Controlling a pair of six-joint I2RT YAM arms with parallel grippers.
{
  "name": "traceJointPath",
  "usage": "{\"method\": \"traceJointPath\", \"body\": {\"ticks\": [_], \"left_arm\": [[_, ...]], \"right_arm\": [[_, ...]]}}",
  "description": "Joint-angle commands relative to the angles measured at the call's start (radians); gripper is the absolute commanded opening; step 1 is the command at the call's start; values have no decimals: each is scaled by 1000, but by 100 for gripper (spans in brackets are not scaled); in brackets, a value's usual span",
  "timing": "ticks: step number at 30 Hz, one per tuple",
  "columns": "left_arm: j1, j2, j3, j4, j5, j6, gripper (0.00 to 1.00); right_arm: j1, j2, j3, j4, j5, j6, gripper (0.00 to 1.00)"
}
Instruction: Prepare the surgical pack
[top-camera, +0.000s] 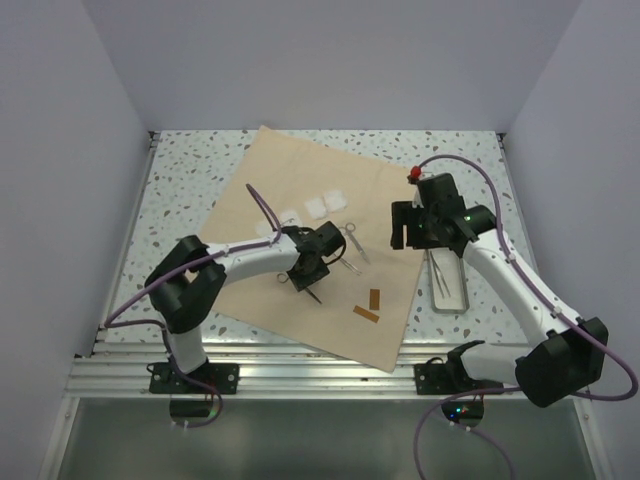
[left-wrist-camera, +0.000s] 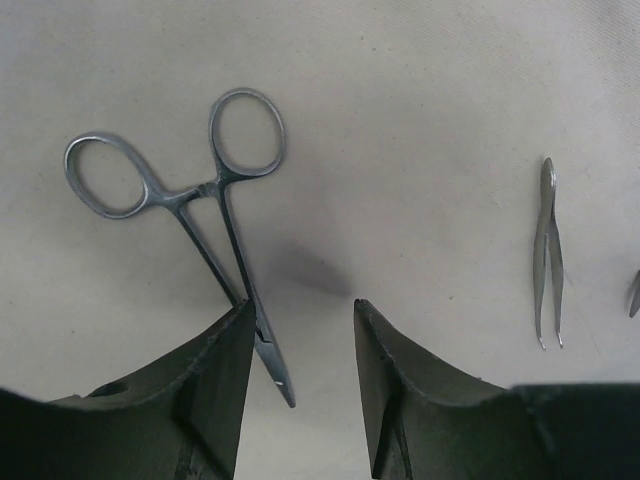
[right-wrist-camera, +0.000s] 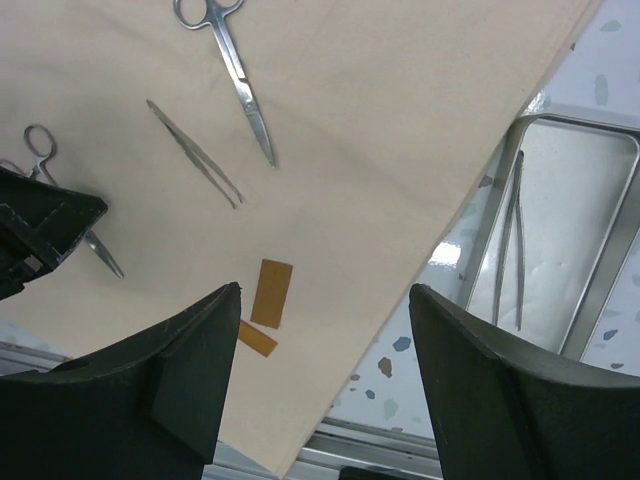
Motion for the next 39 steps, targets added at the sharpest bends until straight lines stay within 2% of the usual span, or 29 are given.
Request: {"method": "traceJointPath", "body": {"ticks": [1,6,11,16,21,27,39], "left_arm": [[-18,-44,-5,-69,-47,-96,48],[-37,-78,-28,-107,-89,-152,48],[-41,-93,-77,-101,-58,-179,49],[-49,-53,-48,-104,-43,-175,49],[-49,-42,-59,-81,-36,-182,46],[-49,4,-20,-92,-20,-178,37],[-49,88,47,-152,14,-155,34]], "right_arm": [[16,-27,-23,46,-36,13,72],[27,-28,-31,55,-42,10,72],[38,-35,-32,61,-38,6,73],[42,-35,-39,66,-39,1,73],[50,-47,-49,69,-33,1,73],[55,-51,-52,71,-31,-2,73],[62,-62,-52,74,-34,-5,74]]}}
